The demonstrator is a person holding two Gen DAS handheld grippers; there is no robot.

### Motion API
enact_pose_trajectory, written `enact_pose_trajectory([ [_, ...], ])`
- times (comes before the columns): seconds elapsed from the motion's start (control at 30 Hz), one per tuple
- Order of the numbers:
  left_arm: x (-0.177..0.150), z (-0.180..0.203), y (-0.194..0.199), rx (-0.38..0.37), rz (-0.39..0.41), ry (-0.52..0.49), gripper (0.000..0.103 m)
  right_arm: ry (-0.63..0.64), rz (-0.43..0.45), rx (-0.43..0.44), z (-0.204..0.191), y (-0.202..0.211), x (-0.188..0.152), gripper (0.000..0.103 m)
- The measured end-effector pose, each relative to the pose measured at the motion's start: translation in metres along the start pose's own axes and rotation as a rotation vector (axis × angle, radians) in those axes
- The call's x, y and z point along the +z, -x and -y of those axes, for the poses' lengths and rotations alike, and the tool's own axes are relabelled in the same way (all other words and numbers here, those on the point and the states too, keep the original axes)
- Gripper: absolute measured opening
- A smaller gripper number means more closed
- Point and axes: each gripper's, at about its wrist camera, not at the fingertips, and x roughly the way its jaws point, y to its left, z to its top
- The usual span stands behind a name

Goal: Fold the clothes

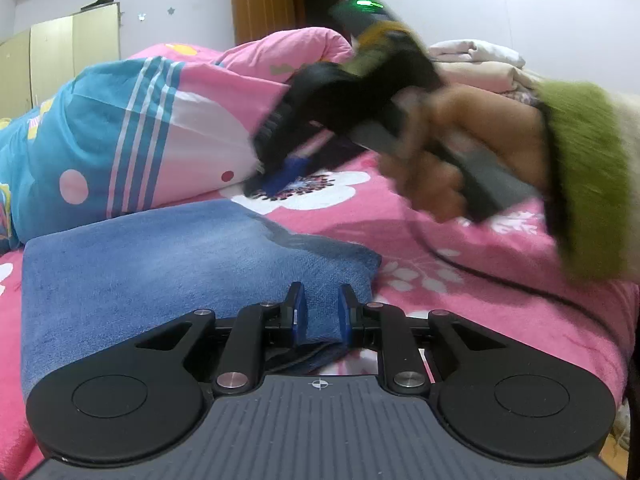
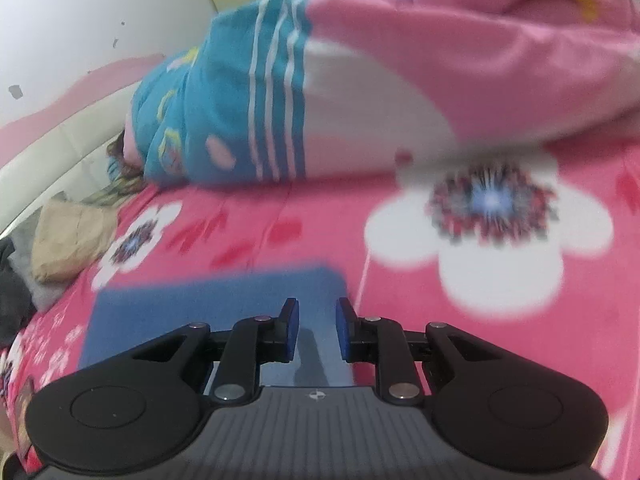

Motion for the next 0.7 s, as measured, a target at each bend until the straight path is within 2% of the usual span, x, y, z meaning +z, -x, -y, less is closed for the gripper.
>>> enact_pose_trajectory([
  [0.13,0.000,0.000,0.000,0.002,0.002,-0.002,0.017,0.016,-0.110,0.014,0.004,-0.056,0.002,0.022],
  [0.2,0.000,0.000,0.000,0.003,0.002,-0.002,0.017,0.026,-0.123,0.008,0.003,-0.064,0.003,0.022],
  [0.3,0.000,-0.001,-0.001,0.004,0.003,-0.003,0.017,0.027,-0.098,-0.023,-0.002,-0.043,0.011,0.022],
  [0.4,0.000,-0.001,-0.001,0.002,0.004,-0.001,0.017,0.009,-0.044,-0.001,-0.002,0.001,0.008,0.022],
  [0.57,0.000,-0.002,-0.001,-0.001,0.005,0.003,0.017,0.017,-0.035,0.010,-0.010,0.061,-0.029,0.022],
  [0.67,0.001,0.000,-0.002,0.004,-0.001,-0.006,0.017,-0.048,-0.101,0.001,-0.003,0.058,-0.064,0.022],
  [0.7,0.000,0.001,-0.002,0.006,-0.007,-0.011,0.018,-0.071,-0.099,0.005,0.000,0.057,-0.074,0.022],
])
